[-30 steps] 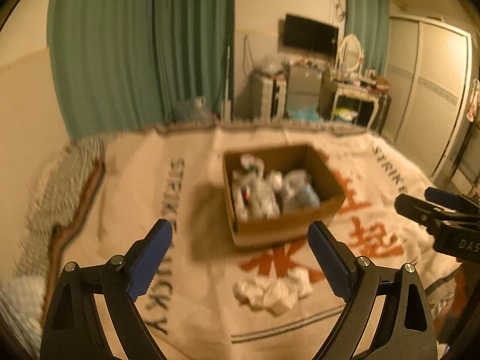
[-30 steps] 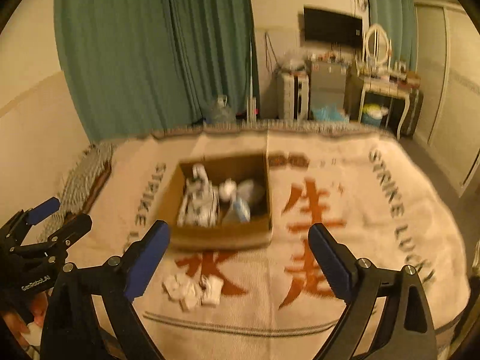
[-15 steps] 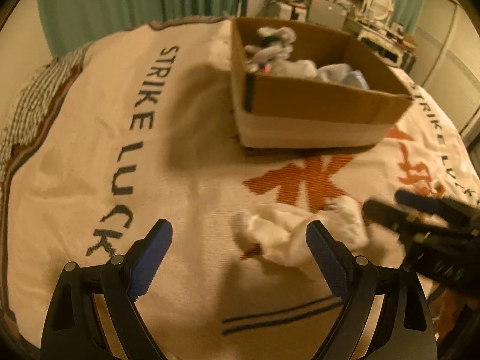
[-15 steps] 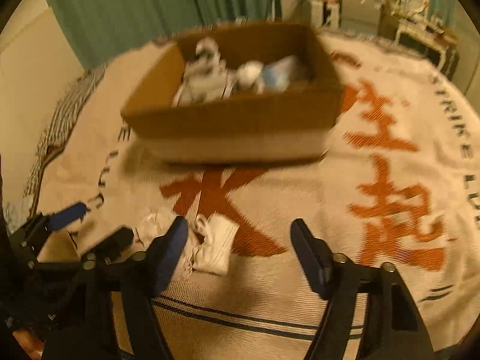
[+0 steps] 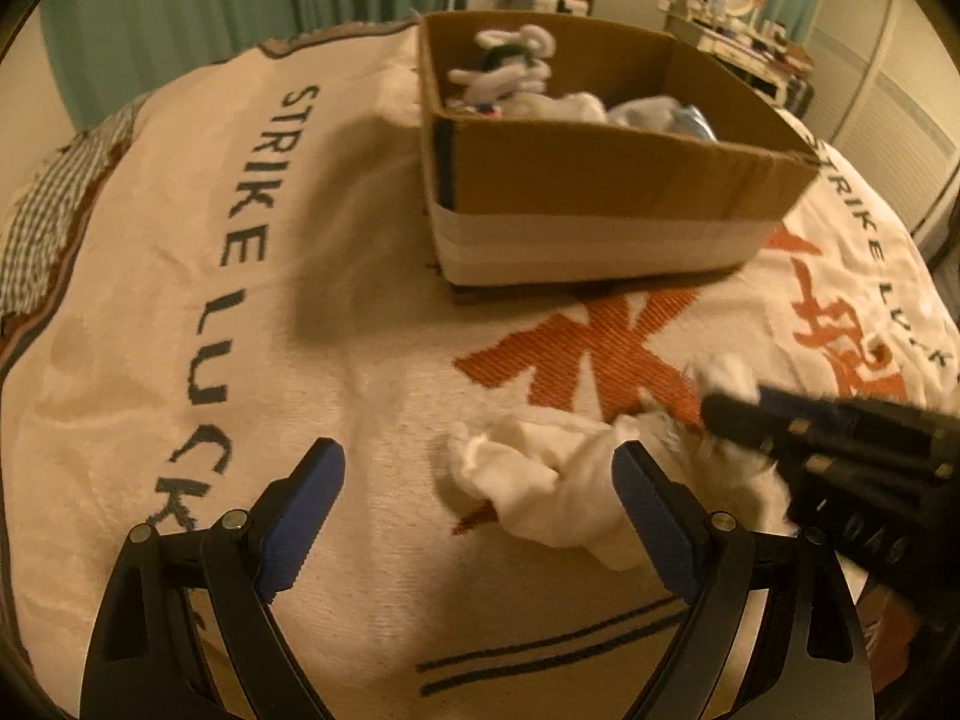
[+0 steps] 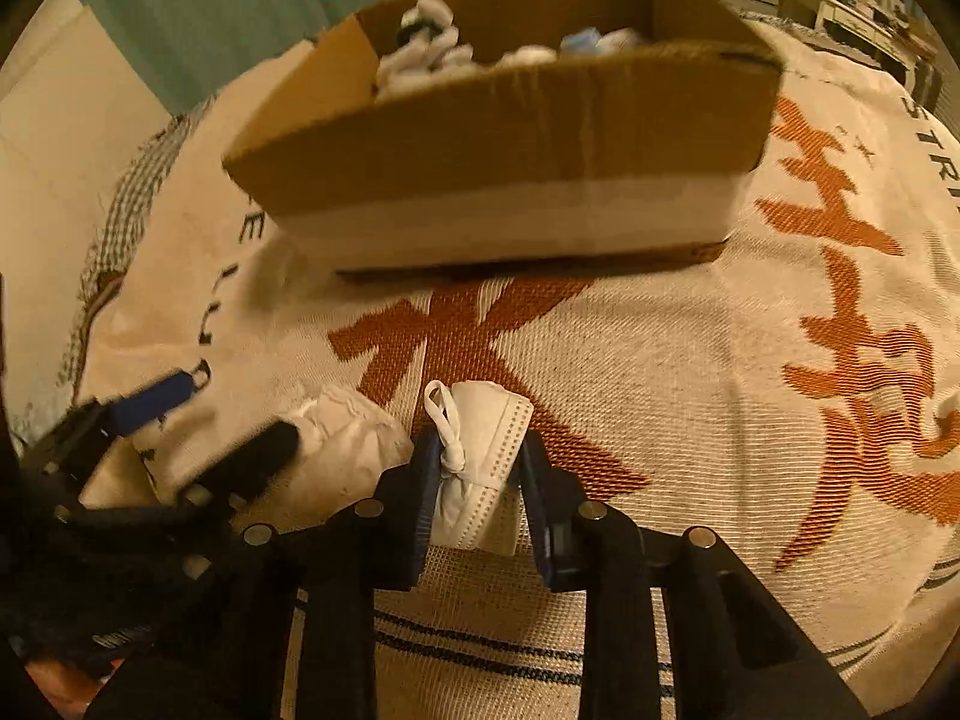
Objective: Organize soft objects
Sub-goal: 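Grasp the lace-edged white cloth with the left gripper while the right grasps the white mask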
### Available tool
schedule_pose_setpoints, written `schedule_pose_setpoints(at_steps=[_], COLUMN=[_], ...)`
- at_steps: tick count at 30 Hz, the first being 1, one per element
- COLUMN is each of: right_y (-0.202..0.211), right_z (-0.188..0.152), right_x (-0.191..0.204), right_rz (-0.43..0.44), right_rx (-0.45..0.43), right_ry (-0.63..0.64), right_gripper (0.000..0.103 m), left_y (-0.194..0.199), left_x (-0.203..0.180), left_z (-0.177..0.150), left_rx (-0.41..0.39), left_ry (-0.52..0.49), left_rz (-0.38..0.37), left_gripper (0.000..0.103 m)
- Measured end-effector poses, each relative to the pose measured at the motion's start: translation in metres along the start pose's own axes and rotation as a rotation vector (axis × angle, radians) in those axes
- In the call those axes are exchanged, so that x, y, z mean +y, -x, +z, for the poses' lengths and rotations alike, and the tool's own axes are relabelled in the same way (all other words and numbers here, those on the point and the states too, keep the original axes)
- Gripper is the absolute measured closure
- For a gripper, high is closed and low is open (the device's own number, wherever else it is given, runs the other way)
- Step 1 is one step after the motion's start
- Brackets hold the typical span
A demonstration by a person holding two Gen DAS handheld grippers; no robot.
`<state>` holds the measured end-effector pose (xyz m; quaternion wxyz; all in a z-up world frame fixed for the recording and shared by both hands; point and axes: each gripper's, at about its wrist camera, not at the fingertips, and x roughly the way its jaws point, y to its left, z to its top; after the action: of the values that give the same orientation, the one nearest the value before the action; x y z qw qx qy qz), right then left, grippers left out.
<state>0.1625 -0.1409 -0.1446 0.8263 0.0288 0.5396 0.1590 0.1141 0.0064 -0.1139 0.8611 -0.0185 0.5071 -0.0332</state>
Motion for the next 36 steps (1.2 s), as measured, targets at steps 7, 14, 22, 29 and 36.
schedule_pose_setpoints(at_steps=[7,14,22,29,36], right_y=[0.026,0.022,0.011,0.014,0.036], right_z=[0.003,0.002,0.005,0.007,0.003], right_x=[-0.015,-0.03,-0.036,-0.036,-0.028], right_rz=[-0.071,-0.091,-0.078,-0.078,-0.086], right_rx=[-0.049,-0.045,-0.025,-0.036,-0.069], right_ry=[0.002,-0.01,-0.012,-0.012,0.003], right_gripper=[0.077,0.077,0.077,0.077,0.077], left_y=[-0.006,-0.026,-0.042,-0.036,-0.003], left_x=[-0.02,-0.032,-0.028,-0.03,-0.024], left_z=[-0.006,-0.009,-0.005,-0.005,-0.004], left_rx=[0.025,0.077,0.094,0.075,0.014], left_ry=[-0.026,-0.028,-0.017,-0.036,-0.031], left_rz=[-0.042,-0.062,-0.067,-0.084,-0.11], left_gripper=[0.012,0.012,0.031,0.069,0.073])
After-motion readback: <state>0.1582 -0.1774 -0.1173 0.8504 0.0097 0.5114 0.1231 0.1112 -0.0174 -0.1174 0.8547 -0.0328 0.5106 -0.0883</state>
